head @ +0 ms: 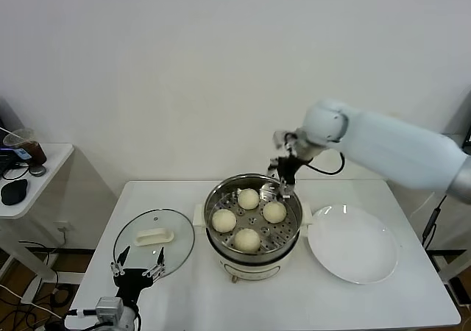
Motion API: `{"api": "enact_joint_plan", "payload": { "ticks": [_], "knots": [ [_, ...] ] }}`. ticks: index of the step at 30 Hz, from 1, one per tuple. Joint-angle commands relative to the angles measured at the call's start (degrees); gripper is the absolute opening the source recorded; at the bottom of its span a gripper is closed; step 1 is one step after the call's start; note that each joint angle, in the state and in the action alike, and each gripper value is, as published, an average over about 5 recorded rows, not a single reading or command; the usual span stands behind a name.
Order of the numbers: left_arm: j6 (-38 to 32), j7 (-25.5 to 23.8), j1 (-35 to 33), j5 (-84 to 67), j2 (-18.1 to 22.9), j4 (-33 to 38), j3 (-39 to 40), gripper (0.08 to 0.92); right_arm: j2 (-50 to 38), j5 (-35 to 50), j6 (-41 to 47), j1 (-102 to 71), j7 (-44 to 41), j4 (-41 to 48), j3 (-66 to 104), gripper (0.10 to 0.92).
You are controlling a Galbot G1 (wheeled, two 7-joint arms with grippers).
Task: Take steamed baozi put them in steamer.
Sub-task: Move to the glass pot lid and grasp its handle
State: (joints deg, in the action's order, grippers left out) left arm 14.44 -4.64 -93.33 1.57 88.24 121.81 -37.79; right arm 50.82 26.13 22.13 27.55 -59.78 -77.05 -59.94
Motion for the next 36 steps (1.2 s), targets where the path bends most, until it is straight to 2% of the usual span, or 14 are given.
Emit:
{"api": "enact_joint_plan", "payload": {
  "ticks": [1,6,11,18,24,30,33,36],
  "knots": [
    [-2.01,1.15,-0.89,-0.85,0.44,-0.29,0.58,0.823,-15.20,9.73,-5.84,-21.52,22.52,-6.03,40.65,0.823],
    [-4.64,2.38,-2.07,-0.65,1.17,-0.87,1.65,0.823,-16.56,8.93,-8.07,-43.82,30.38,-8.78,66.29,0.823],
    [-8.38,4.80,-2.79,-0.40,1.33,-1.93,1.64,0.823,-11.17,8.48,-11.14,-64.76,38.14,-11.77,90.12,0.823],
    [-11.21,7.51,-1.59,2.29,0.36,-3.15,0.62,0.823,6.72,7.89,-13.12,-87.38,50.85,-18.94,111.58,0.823],
    [-12.57,7.48,1.19,13.11,-1.45,-5.78,-0.96,0.823,22.92,4.30,-17.74,-102.11,54.65,-24.50,117.17,0.823],
    [-15.40,8.23,6.27,33.28,-3.46,-10.54,-3.30,0.823,29.48,1.59,-18.33,-108.51,55.95,-27.37,116.52,0.823],
    [-17.13,10.11,9.15,55.12,-5.41,-13.45,-3.75,0.823,29.38,0.51,-18.50,-109.39,56.32,-27.49,115.96,0.823],
    [-17.82,11.66,10.05,73.23,-9.81,-15.90,-1.36,0.823,29.43,-0.20,-18.51,-109.68,56.33,-28.03,115.87,0.823]
  ]
}}
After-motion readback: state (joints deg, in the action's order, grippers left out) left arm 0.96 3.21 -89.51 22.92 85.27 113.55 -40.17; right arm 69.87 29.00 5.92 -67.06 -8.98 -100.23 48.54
